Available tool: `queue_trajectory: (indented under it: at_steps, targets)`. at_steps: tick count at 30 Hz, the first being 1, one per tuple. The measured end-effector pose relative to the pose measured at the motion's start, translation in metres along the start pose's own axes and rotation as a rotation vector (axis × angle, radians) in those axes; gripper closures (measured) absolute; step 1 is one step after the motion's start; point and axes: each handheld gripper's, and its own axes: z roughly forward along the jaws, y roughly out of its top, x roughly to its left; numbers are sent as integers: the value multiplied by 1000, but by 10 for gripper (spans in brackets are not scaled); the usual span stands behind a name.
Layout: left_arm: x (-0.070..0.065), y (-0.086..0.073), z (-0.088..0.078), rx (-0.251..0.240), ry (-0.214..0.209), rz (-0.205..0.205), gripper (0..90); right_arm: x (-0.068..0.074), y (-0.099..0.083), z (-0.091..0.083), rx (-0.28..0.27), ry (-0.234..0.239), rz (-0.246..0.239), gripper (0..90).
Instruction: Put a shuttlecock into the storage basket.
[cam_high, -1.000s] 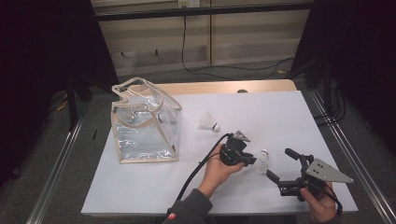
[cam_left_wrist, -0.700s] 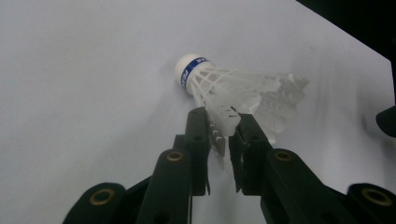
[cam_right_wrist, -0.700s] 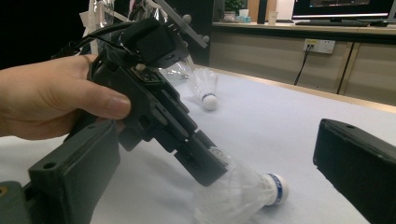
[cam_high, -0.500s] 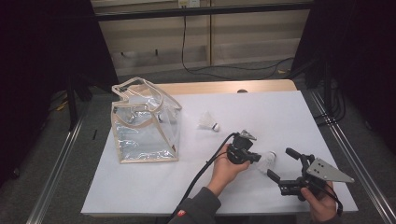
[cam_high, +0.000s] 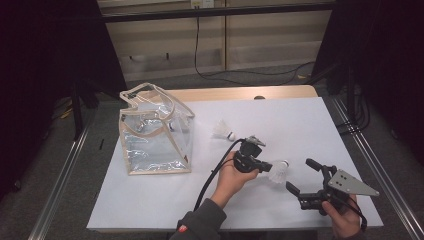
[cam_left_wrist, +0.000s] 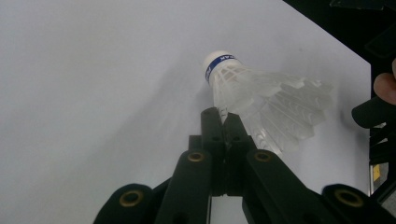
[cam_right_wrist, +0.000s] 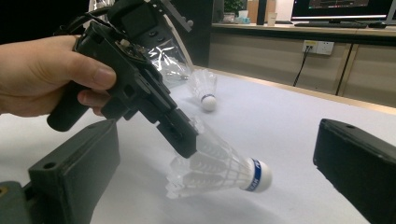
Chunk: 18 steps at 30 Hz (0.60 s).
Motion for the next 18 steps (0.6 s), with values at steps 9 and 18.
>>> queue_trajectory:
  at_steps: [9, 18]
  targets:
    - [1, 1, -15, 18, 9, -6, 900, 0, 0, 0, -1, 0, 2, 2]
    - [5, 0, -30, 10, 7, -12, 900, 1, 0, 3, 8, 9, -2, 2]
